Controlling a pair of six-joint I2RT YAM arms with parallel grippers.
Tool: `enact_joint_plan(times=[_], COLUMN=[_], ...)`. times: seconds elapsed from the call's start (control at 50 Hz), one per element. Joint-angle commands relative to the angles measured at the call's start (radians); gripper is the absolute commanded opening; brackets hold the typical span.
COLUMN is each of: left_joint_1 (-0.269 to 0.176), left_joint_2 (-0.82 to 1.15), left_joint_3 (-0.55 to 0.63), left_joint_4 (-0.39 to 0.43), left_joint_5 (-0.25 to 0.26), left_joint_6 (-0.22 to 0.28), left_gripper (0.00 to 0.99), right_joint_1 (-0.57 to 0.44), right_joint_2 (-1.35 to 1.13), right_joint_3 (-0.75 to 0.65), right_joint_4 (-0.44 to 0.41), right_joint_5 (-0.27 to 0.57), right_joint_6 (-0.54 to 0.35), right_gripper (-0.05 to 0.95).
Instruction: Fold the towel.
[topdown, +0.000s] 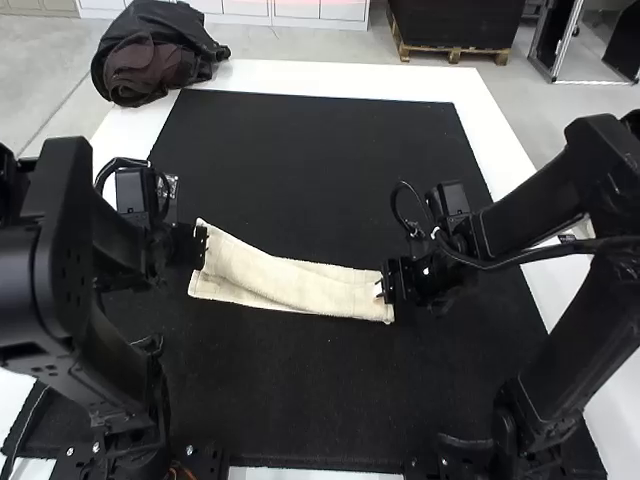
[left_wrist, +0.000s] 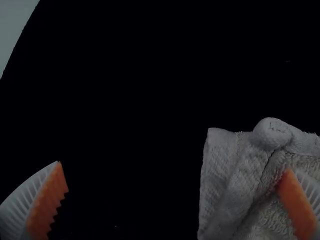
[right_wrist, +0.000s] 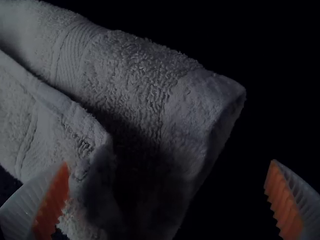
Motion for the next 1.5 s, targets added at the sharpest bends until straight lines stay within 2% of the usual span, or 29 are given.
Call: enact_joint_plan(times=[0.0, 0.1, 0.26, 0.44, 0.54, 0.64, 0.74, 0.92, 1.02, 1.1, 1.18, 1.2, 1.3, 1.48], left_joint_1=[0.016, 0.026, 0.024, 0.026, 0.023, 0.021, 0.020, 0.026, 0.036, 0.050, 0.070, 0.076, 0.096, 0.099], left_joint_2=[-0.013, -0.010, 0.018, 0.077, 0.123, 0.166, 0.220, 0.312, 0.353, 0.357, 0.355, 0.355, 0.355, 0.350], left_joint_3=[-0.011, -0.017, -0.024, -0.026, -0.026, -0.027, -0.029, -0.027, -0.023, -0.007, 0.026, 0.032, 0.057, 0.106], left_joint_4=[-0.005, -0.010, 0.002, 0.019, 0.048, 0.107, 0.167, 0.271, 0.349, 0.331, 0.236, 0.217, 0.147, 0.019], left_joint_5=[0.066, 0.101, 0.113, 0.098, 0.073, -0.028, -0.095, -0.115, -0.117, -0.075, 0.058, 0.078, 0.162, 0.317], left_joint_6=[-0.059, -0.067, -0.071, -0.076, -0.071, -0.036, 0.004, 0.019, -0.013, -0.016, -0.071, -0.076, -0.077, -0.067], left_gripper=[0.980, 0.980, 0.980, 0.979, 0.975, 0.975, 0.974, 0.972, 0.970, 0.969, 0.967, 0.967, 0.967, 0.967], right_joint_1=[0.018, 0.018, 0.018, 0.016, 0.018, 0.016, 0.018, 0.019, 0.024, 0.027, 0.027, 0.027, 0.027, 0.027], right_joint_2=[0.018, 0.023, 0.023, 0.032, 0.046, 0.053, 0.055, 0.053, 0.053, 0.053, 0.053, 0.053, 0.053, 0.053], right_joint_3=[0.005, 0.005, 0.010, 0.011, 0.017, 0.019, 0.019, 0.028, 0.030, 0.030, 0.030, 0.028, 0.027, 0.025], right_joint_4=[0.008, 0.009, 0.016, 0.023, 0.028, 0.034, 0.039, 0.039, 0.037, 0.037, 0.037, 0.037, 0.037, 0.039], right_joint_5=[0.009, 0.009, 0.007, 0.007, 0.007, 0.006, 0.006, 0.004, 0.004, 0.004, 0.004, 0.004, 0.004, 0.004], right_joint_6=[-0.008, -0.009, -0.005, -0.003, 0.000, 0.006, 0.009, 0.017, 0.023, 0.027, 0.029, 0.029, 0.029, 0.029], right_gripper=[0.89, 0.89, 0.89, 0.89, 0.89, 0.89, 0.89, 0.89, 0.89, 0.89, 0.89, 0.89, 0.89, 0.89])
